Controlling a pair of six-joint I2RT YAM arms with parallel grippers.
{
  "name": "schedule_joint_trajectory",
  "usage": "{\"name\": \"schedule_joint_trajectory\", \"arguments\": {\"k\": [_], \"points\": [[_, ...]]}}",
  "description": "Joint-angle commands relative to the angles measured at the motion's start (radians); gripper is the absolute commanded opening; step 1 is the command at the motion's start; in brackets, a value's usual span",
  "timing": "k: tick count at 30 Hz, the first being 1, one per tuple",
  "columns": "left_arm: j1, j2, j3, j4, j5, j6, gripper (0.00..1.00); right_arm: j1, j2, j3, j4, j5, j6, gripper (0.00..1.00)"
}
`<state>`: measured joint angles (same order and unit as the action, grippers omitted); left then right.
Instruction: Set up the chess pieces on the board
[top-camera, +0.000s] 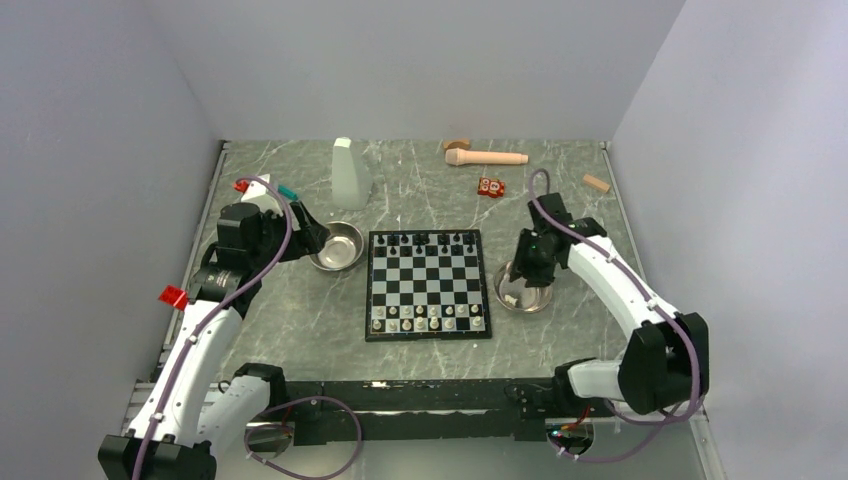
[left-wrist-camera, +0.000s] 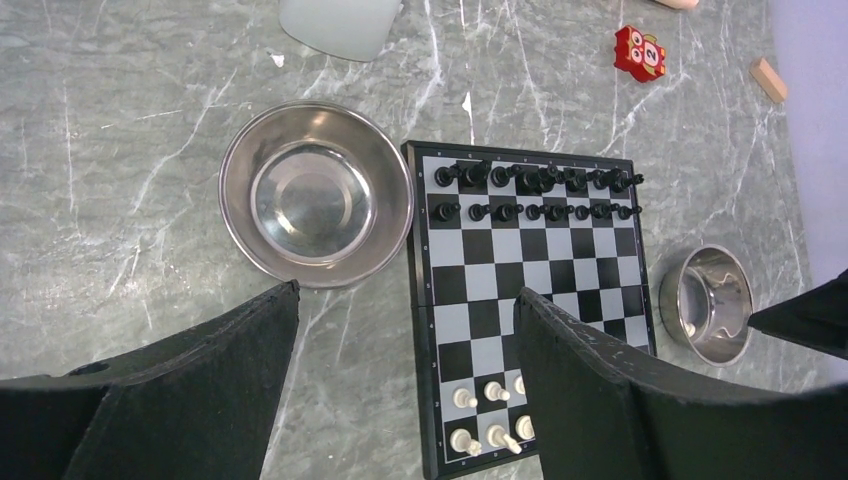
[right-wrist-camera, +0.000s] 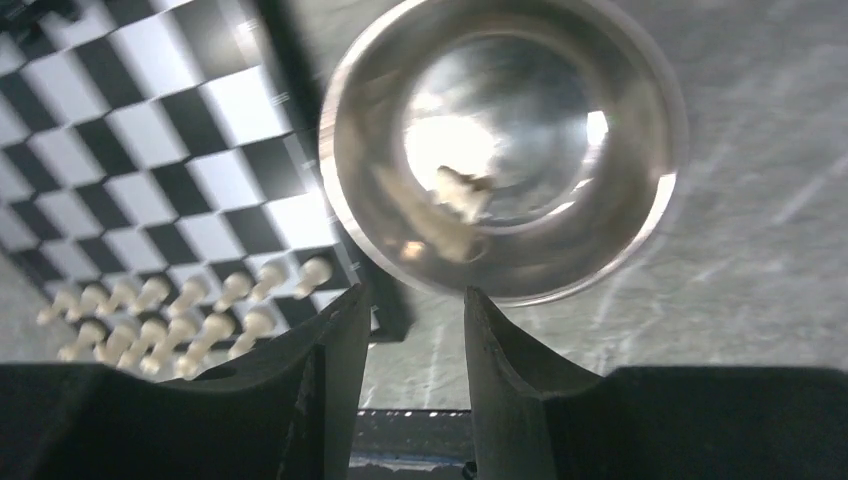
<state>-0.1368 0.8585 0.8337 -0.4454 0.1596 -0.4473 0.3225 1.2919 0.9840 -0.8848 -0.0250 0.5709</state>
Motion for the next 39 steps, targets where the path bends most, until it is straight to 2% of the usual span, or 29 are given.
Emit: {"name": "schedule_joint_trajectory", "arguments": {"k": [1,6,10,15,21,27,39], "points": [[0.005,-0.015,0.005,0.02,0.011,-0.02,0.82,-0.119,0.03,-0.045,0.052,0.003,-0.046,0.43],[0.005,-0.015,0.002,0.011,0.003,-0.02,0.81,-0.14,0.127,-0.06,0.092,-0.032,-0.082,0.34],[0.005,-0.018,-0.003,0.0,-0.007,-0.016,0.81,-0.141,0.167,-0.083,0.108,-0.055,-0.097,0.24],[0.005,-0.012,-0.014,0.015,0.0,-0.025,0.8,-0.141,0.191,-0.117,0.119,-0.05,-0.108,0.16],[0.005,0.005,-0.014,0.024,0.019,-0.033,0.79,-0.14,0.222,-0.136,0.14,-0.069,-0.113,0.16],[0.005,-0.002,-0.012,0.018,0.009,-0.025,0.79,-0.142,0.257,-0.143,0.175,-0.075,-0.109,0.23],[0.005,-0.005,-0.031,0.029,0.019,-0.034,0.79,-0.139,0.271,-0.087,0.262,-0.035,-0.096,0.24]]}}
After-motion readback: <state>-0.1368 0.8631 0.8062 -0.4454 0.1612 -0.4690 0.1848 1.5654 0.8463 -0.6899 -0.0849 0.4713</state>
